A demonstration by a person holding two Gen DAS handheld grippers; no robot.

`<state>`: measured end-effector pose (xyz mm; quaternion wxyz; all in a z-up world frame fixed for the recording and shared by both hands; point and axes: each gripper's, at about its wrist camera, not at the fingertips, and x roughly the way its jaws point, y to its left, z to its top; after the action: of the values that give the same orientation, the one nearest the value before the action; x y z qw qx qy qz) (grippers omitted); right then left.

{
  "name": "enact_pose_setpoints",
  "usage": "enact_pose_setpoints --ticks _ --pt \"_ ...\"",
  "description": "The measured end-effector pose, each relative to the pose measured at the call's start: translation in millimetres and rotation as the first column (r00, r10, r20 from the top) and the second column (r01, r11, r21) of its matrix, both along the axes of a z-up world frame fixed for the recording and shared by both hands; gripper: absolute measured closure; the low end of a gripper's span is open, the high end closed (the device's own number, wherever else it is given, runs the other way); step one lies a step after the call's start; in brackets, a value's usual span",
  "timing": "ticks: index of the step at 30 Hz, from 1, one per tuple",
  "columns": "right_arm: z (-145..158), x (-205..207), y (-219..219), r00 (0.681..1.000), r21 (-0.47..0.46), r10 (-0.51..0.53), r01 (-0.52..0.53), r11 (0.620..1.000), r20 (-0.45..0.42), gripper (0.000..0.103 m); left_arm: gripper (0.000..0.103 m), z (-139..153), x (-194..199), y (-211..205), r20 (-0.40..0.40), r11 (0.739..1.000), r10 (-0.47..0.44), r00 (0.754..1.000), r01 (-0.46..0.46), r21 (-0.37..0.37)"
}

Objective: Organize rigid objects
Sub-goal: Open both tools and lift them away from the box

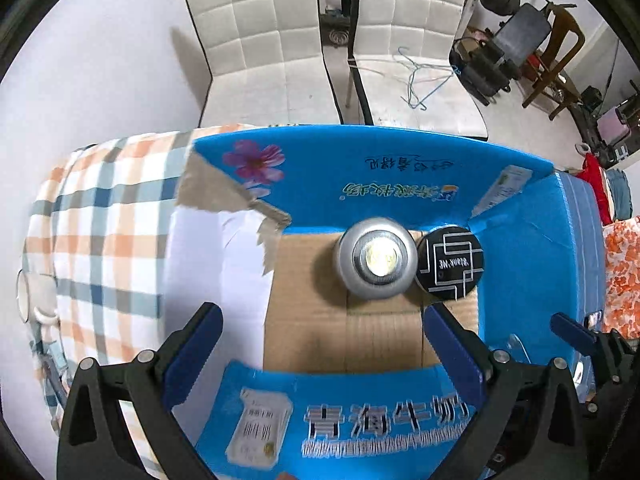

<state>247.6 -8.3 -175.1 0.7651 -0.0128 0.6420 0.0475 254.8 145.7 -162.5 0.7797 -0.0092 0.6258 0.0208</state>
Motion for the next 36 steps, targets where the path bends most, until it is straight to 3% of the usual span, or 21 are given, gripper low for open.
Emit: enact_pose_setpoints --ticks 14,21,30,36 --pt "111.6 -86.1 -8.7 0.989 0.043 -0.001 -0.006 0.999 0.150 0.006 0.000 83.7 -77.0 11.1 0.109 1.000 -0.005 0.994 0.005 -0.007" --pt "152.0 -120.0 -10.8 0.979 0.085 0.022 -0.040 0.996 0.205 0.006 0.000 117.9 -110.5 4.4 0.167 1.000 0.000 0.986 0.000 -0.004" --pt "180.0 -150.7 -33.7 0.969 0.134 0.041 -0.076 0.988 0.245 0.006 0.000 153.3 -143.7 -22.4 0.256 1.000 0.008 0.967 -0.011 0.011" --pt "181.4 -160.3 -92.0 0.970 0.146 -0.011 -0.025 0.989 0.242 0.006 0.000 159.8 -156.0 -65.2 0.279 0.999 -0.020 0.960 0.028 -0.024"
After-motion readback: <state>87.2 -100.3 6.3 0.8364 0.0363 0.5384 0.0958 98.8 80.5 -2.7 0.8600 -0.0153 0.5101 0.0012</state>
